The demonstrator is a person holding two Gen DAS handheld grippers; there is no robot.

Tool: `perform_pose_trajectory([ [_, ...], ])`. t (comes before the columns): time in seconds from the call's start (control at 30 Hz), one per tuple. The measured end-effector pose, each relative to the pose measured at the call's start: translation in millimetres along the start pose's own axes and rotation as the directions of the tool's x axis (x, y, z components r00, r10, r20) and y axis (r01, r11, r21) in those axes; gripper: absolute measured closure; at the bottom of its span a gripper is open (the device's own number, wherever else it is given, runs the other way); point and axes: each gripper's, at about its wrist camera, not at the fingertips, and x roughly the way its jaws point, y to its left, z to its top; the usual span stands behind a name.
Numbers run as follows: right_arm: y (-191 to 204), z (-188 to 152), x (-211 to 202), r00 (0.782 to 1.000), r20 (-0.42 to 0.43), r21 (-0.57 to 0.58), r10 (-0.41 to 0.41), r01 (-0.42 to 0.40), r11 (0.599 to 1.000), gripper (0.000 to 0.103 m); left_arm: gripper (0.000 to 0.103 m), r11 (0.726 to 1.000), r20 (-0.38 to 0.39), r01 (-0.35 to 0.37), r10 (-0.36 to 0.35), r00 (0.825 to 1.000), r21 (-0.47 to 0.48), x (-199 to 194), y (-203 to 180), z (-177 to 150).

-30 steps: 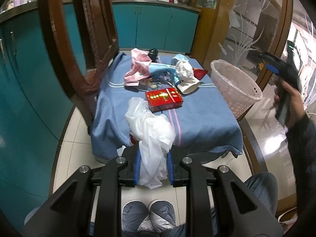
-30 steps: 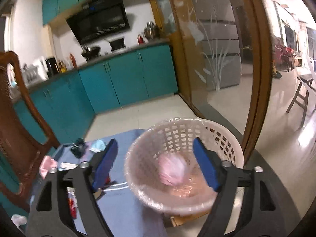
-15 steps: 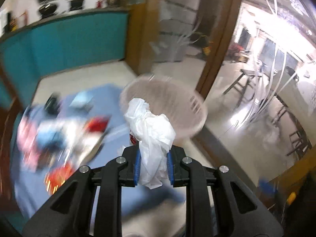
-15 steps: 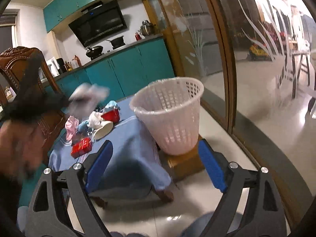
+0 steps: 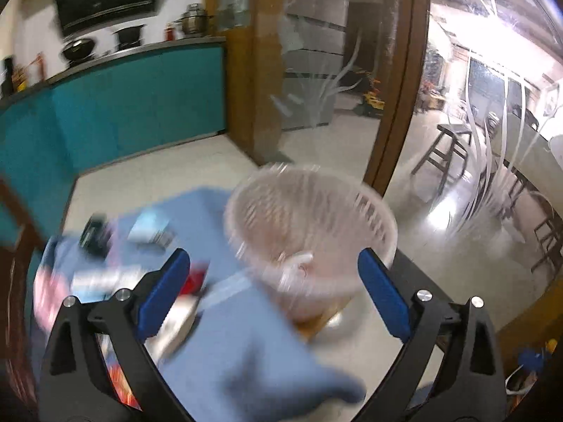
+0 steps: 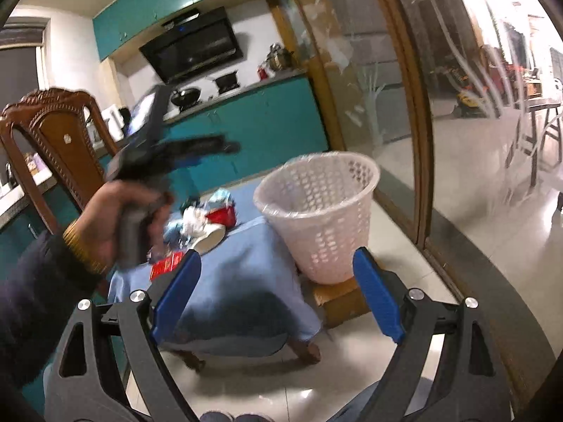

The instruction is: Collect trash

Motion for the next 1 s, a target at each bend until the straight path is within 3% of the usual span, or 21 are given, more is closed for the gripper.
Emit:
perform_pose_trajectory([
  [0.2, 28.9, -1.4, 32.8, 0.997, -0.048, -0.029, 0.054, -0.055, 0.998, 0.017, 0.004, 0.978, -0.046, -0.109, 0.102, 0.994, -0.179, -77.6, 52.6, -111.8],
  [0.4, 74.9, 2.5, 57.2, 0.99, -0.066, -0.087, 0.123, -0.129, 0.988, 0.017, 0.004, 0.944, -0.088, -0.245, 0.231, 0.969, -0.22, -136.8, 78.7, -171.5],
  [0.5, 95.7, 5.7, 61.3, 0.99, -0.062, -0.126, 0.126, -0.133, 0.983, 0.017, 0.004, 0.934, -0.11, -0.261, 0.24, 0.964, -0.243, -149.7, 94.4, -175.0],
  [0.6, 108.9, 3.1, 61.1, 0.992, -0.057, -0.167, 0.113, -0.121, 0.978, 0.017, 0.004, 0.925, -0.082, -0.282, 0.27, 0.959, -0.255, -161.1, 99.8, -168.5],
  [1.0, 103.7, -5.0, 54.4, 0.997, -0.06, -0.174, 0.043, -0.053, 0.983, 0.017, 0.004, 0.93, -0.039, -0.261, 0.259, 0.965, -0.258, -164.4, 102.1, -155.4],
])
